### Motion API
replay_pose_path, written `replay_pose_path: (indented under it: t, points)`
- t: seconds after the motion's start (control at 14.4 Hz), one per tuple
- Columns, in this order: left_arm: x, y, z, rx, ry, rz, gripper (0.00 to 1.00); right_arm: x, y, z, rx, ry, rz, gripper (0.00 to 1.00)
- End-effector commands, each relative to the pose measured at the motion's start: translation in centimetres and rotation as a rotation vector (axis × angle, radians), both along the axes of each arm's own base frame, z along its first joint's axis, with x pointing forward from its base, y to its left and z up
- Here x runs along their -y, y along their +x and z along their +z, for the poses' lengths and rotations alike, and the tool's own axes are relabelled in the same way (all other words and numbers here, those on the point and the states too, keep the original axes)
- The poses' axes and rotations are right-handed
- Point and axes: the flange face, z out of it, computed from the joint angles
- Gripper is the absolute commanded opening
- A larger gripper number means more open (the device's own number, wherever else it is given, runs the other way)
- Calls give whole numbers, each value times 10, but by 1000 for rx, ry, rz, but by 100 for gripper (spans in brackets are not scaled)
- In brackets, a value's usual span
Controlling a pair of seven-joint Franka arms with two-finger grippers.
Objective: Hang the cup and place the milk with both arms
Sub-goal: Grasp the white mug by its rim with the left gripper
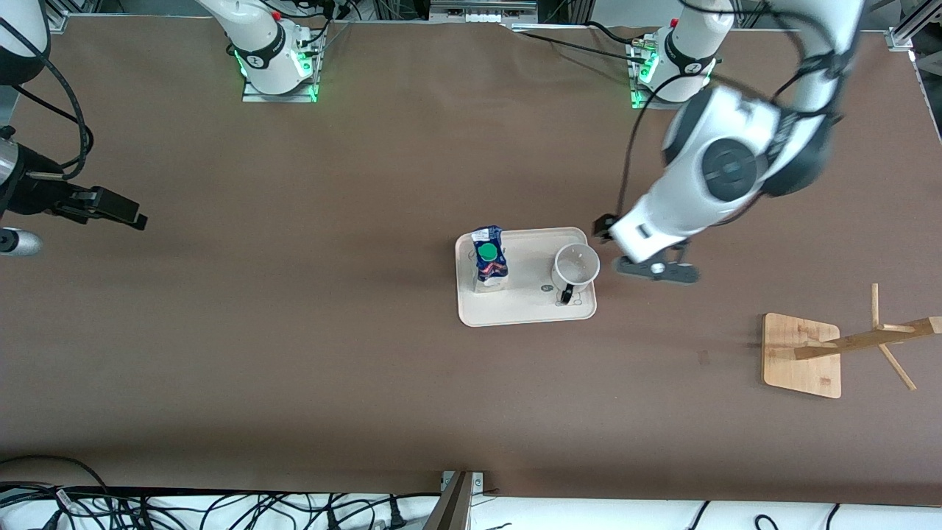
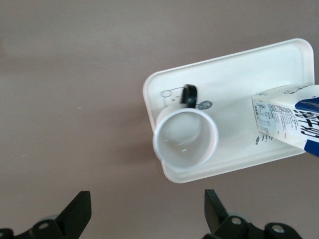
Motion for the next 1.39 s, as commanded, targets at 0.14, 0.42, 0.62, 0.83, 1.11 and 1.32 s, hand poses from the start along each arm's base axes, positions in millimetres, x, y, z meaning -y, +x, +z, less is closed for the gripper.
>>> replay_pose_path:
  t: [0.14,0.42,0.62,0.83,1.11,1.32]
  points:
    - [49,-20,-71,-8,-16,-45,100,-45,24,-32,10,85,63,100]
    - [59,-16,-102,28,-25,-45,100,-101,29,-49,20,111,121,100]
    - [62,-13,-117,55,-43,-41,89,-108,32,-52,38,111,125,100]
    - [66,-16,-119,46,-34,-48,0,-106,33,-52,37,110,122,100]
    - [61,-13,-114,54,-34,-41,0,-110,33,-56,32,111,126,100]
    - [56,-9,-105,68,-36,-37,0,-141,31,-62,30,128,129,100]
